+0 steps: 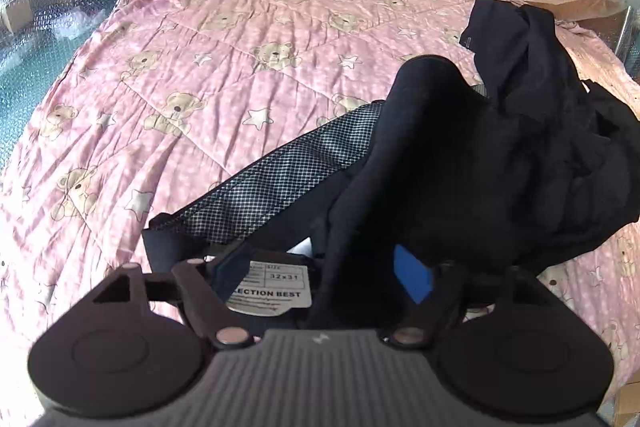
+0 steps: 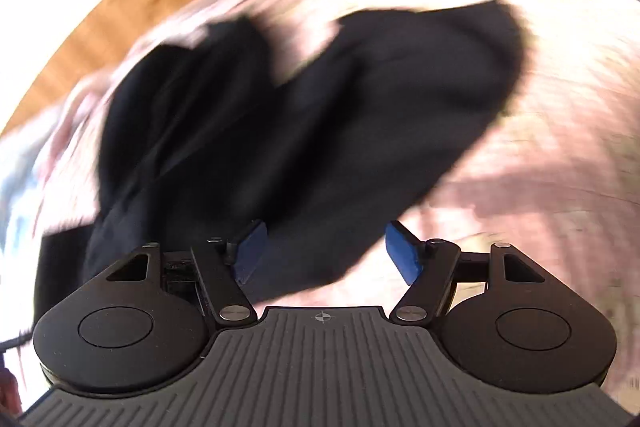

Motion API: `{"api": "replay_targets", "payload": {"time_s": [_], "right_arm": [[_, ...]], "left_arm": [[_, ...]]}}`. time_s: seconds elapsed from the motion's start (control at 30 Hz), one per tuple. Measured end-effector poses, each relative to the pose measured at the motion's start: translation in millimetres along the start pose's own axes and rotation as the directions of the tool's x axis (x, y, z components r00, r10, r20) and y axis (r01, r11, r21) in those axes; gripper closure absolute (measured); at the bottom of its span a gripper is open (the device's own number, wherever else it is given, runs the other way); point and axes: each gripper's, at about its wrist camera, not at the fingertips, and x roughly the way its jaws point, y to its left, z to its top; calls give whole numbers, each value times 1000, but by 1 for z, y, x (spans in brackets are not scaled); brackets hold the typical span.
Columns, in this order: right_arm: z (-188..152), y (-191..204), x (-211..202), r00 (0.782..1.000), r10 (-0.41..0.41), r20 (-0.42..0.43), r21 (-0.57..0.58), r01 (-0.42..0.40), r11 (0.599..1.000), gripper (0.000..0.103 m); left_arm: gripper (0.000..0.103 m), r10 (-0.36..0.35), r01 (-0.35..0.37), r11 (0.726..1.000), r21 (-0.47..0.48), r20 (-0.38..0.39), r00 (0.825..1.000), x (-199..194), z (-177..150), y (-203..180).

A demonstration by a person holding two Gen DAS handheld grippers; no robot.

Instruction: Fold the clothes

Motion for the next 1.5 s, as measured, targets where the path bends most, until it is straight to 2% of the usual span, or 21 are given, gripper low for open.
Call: {"api": "replay_targets", "payload": {"time_s": [0.07, 0.1, 0.27, 0.37, 0.47, 0.5, 0.53, 0.57, 0.6, 0.67, 0.8, 0.9, 1.03, 1.17, 1.27, 1.33, 1.37, 1.4, 1.43, 1.47, 1.5], "right_arm": [[15, -32, -6, 998, -44, 47, 97, 39, 995, 28], [20, -41, -6, 996, -59, 62, 129, 51, 990, 28], [40, -56, -18, 993, -61, 102, 155, 45, 987, 28], [43, -36, -13, 995, -17, 103, 126, 4, 992, 27], [51, -5, -3, 993, 38, 114, 77, -47, 996, 26], [54, 6, 1, 992, 56, 117, 59, -64, 996, 25], [57, 17, 4, 990, 75, 120, 42, -80, 996, 25], [59, 33, 8, 989, 94, 111, 10, -96, 995, 25], [60, 49, 14, 989, 113, 98, -26, -111, 994, 24], [64, 85, 25, 987, 145, 73, -111, -137, 984, 21], [79, 143, 51, 987, 159, 32, -213, -149, 966, 18], [94, 179, 74, 989, 151, 2, -239, -146, 960, 18], [117, 221, 113, 996, 87, -16, -290, -87, 953, 18], [138, 252, 150, 999, 23, -34, -335, -33, 942, 18], [152, 270, 178, 999, -30, -45, -371, 12, 929, 16], [158, 277, 198, 996, -77, -51, -385, 51, 921, 16], [160, 279, 208, 993, -100, -56, -392, 70, 917, 16], [160, 279, 219, 990, -124, -72, -402, 85, 912, 16], [160, 279, 229, 985, -150, -90, -414, 100, 905, 22], [159, 280, 240, 979, -175, -108, -425, 113, 898, 48], [159, 278, 244, 977, -173, -126, -416, 106, 903, 87]], "left_arm": [[90, -30, 30, 999, 18, -42, 999, 6, 4, -4], [96, -18, 18, 1000, 13, -57, 998, 5, 8, -3], [96, 46, -47, 994, -103, -6, 999, -44, 15, 30], [96, 3, -11, 996, -83, -102, 995, -51, -9, 40], [94, -50, 39, 998, -55, -212, 976, -54, -36, 48], [90, -66, 56, 997, -47, -248, 966, -55, -45, 50], [86, -66, 60, 998, -32, -251, 966, -60, -49, 49], [75, -59, 54, 998, -26, -220, 974, -70, -45, 49], [54, -52, 48, 998, -29, -181, 982, -80, -38, 52], [30, -47, 43, 998, -48, -97, 994, -101, -22, 61], [27, -100, 104, 977, -185, 29, 995, -114, 37, 89], [20, -204, 221, 947, -232, 93, 974, -87, 91, 74], [19, -334, 345, 915, -207, 90, 938, -11, 163, 20], [19, -391, 391, 914, -110, 22, 920, 80, 218, -50], [21, -431, 427, 898, -104, -18, 902, 127, 240, -82], [33, -469, 453, 874, -178, -61, 881, 158, 247, -89], [55, -503, 473, 847, -244, -81, 860, 174, 247, -87], [82, -530, 491, 819, -296, -66, 845, 178, 247, -79], [92, -550, 510, 791, -338, -27, 835, 174, 246, -68], [93, -566, 529, 760, -379, 14, 824, 170, 245, -57], [95, -581, 547, 726, -417, 55, 812, 166, 244, -46]]}}
